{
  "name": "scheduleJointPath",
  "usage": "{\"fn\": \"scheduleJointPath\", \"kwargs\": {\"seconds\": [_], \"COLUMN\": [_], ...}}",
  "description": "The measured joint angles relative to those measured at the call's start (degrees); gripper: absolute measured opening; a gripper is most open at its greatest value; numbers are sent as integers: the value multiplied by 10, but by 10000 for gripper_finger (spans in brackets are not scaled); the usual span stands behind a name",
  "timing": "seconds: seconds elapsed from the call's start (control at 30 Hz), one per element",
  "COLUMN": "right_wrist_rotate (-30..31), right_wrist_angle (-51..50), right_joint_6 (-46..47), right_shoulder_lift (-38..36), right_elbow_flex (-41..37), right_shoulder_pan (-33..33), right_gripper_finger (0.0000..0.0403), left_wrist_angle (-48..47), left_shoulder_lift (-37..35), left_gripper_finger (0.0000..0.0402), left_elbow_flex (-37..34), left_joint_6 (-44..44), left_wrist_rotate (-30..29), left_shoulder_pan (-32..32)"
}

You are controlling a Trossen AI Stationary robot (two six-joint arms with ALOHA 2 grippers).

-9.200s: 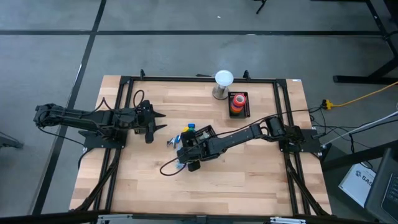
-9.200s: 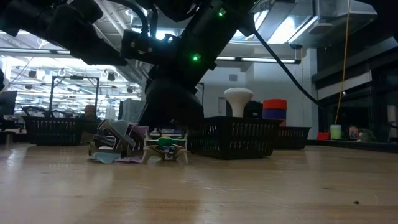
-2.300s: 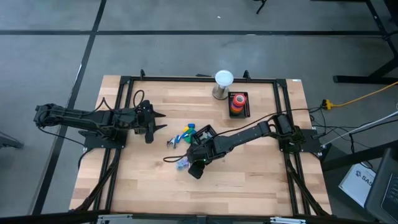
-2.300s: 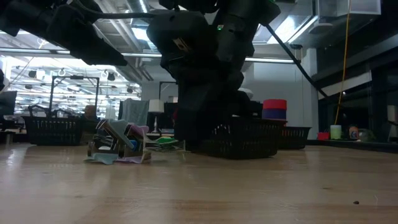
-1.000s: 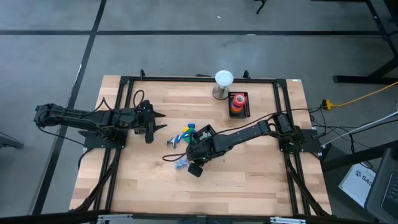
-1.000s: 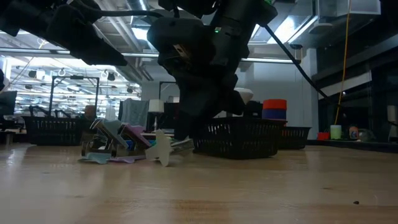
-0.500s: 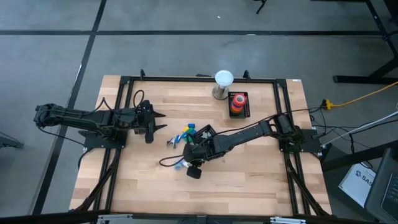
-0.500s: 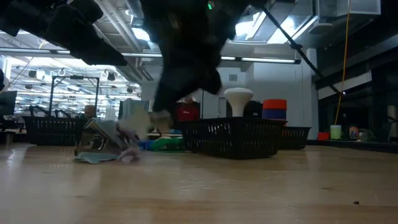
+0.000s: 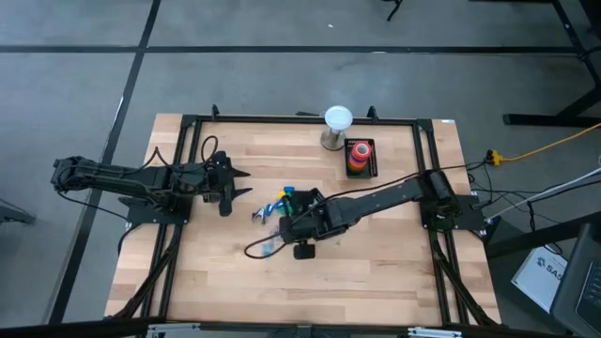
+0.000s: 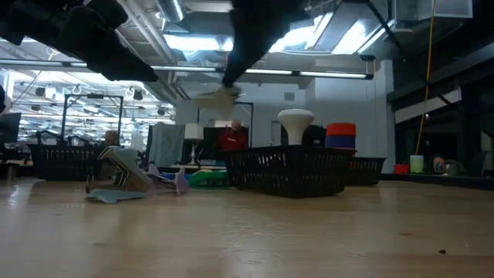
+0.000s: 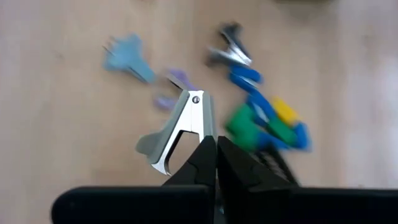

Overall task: Pick and place Stapler, Stapler remover, tape
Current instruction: Put the gray staple remover into the center black bin

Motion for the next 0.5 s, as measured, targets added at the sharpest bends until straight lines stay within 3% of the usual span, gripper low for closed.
{"fn": "scheduleJointPath", "kwargs": {"seconds": [0.17,0.5], "right_wrist_rotate": [90,134], "right_wrist_angle": [-101,-262], "right_joint_6": [0,14], "right_shoulder_lift": [-34,-58], "right_elbow_flex": [0,-14], "right_shoulder_pan": [11,26], "right_gripper_finger": [6,6], "left_wrist_angle": [0,0], "left_shoulder_lift": [0,0], "left_gripper_finger": [210,210], "left_elbow_flex": [0,0], "left_joint_6": [0,0], "left_wrist_rotate": [0,0], "left_shoulder_pan": [0,0]}}
